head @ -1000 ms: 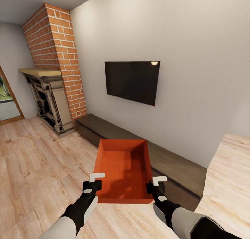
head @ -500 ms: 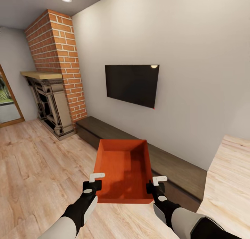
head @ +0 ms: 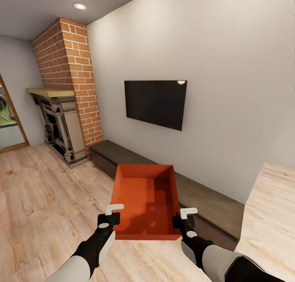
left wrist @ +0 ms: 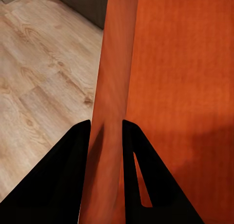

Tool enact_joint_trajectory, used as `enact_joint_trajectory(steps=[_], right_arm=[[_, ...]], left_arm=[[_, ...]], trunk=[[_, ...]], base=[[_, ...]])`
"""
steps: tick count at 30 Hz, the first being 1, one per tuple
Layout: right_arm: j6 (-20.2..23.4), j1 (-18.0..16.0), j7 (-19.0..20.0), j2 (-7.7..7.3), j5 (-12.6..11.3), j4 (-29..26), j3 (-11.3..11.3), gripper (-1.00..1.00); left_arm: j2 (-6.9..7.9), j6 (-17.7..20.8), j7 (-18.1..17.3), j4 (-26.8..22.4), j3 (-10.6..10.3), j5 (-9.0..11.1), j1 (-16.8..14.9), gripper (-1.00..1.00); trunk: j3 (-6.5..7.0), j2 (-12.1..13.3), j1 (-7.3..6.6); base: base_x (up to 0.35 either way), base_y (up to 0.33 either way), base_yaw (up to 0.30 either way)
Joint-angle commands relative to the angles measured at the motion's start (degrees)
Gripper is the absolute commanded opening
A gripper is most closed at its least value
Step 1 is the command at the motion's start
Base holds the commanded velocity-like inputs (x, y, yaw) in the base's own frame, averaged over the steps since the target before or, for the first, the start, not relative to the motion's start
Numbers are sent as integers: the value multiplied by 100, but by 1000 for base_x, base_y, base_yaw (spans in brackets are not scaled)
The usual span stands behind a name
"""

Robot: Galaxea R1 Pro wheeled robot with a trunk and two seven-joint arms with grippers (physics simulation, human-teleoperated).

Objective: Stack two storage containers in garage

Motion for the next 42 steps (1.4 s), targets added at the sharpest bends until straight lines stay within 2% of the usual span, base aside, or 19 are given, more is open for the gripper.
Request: enact_joint_trajectory(steps=[1,23,42], right_arm=[[-9,-3,0,57,-65,11,-127,-100],[-7,-3,0,57,-65,11,-132,-100],[0,-3,0,60,-65,11,-133,-100]], left_arm=[[-17,37,66,-46,23,-2,-5,-100],[-17,37,66,-47,23,-2,-5,-100],[-17,35,66,-46,23,-2,-5,-100]], trunk=[[1,-7,1],[200,-7,1],[211,-7,1]], base=[[0,0,0],[0,0,0],[0,0,0]])
